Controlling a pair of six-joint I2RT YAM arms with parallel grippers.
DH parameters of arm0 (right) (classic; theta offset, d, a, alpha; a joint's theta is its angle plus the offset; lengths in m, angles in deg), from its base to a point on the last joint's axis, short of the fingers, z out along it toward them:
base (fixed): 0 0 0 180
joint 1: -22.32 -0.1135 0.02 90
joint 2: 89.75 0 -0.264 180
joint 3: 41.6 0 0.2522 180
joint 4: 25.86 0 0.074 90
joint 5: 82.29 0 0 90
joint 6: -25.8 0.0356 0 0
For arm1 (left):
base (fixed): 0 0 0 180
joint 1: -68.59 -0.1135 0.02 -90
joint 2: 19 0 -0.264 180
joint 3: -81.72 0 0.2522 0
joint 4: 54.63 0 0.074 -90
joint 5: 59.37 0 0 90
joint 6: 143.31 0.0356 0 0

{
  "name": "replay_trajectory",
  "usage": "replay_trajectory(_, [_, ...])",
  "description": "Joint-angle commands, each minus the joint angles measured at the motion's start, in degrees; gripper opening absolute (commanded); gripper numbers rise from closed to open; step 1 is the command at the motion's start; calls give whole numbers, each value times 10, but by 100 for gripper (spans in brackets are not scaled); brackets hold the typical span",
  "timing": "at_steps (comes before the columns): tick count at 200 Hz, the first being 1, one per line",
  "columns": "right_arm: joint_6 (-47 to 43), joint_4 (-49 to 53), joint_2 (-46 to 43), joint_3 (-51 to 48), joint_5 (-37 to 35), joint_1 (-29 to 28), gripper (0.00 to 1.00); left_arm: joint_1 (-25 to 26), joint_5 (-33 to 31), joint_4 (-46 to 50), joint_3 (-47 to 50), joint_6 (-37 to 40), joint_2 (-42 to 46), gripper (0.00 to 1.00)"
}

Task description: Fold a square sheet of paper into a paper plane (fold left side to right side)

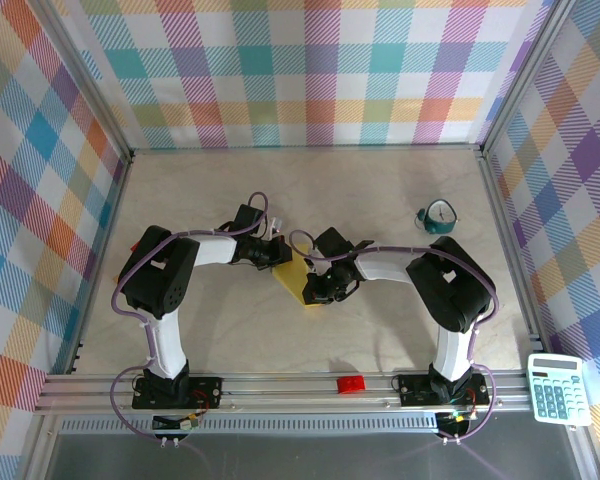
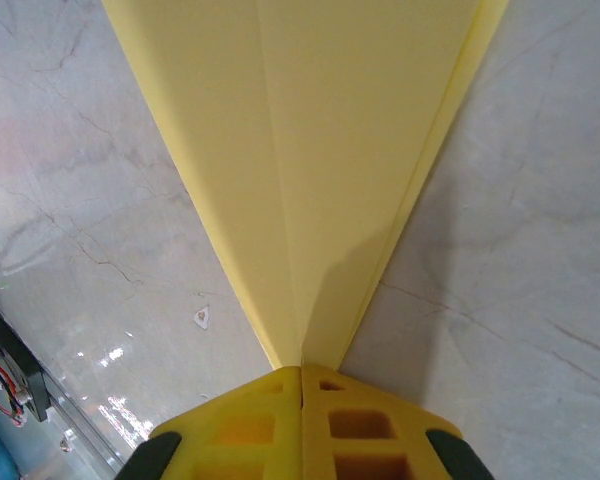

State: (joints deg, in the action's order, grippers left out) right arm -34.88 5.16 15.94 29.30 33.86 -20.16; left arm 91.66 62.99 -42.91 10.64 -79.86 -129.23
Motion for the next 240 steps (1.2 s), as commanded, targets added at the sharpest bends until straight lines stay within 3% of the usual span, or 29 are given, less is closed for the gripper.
replay_trajectory(1, [-4,56,-8,-7,14,-11,0,-3,-33,47,6,0,-2,0])
replay_trajectory(42, [2,40,-32,10,21,0,2,-1,2,32,-5,-9,31,3])
replay_trajectory(74, [-5,14,-69,19,44,36,13,-3,38,31,-22,-8,74,28])
replay_trajectory(115, [-37,-32,-78,15,60,100,29,-29,16,32,0,2,143,38])
replay_trajectory(154, [-73,-73,-25,40,69,108,42,-55,-25,6,77,9,210,44])
replay_trajectory(209, [-67,-148,54,69,122,107,42,-63,-26,-40,146,1,255,46])
replay_trajectory(240, [-63,-169,81,76,155,105,34,-66,-31,-50,161,0,272,47])
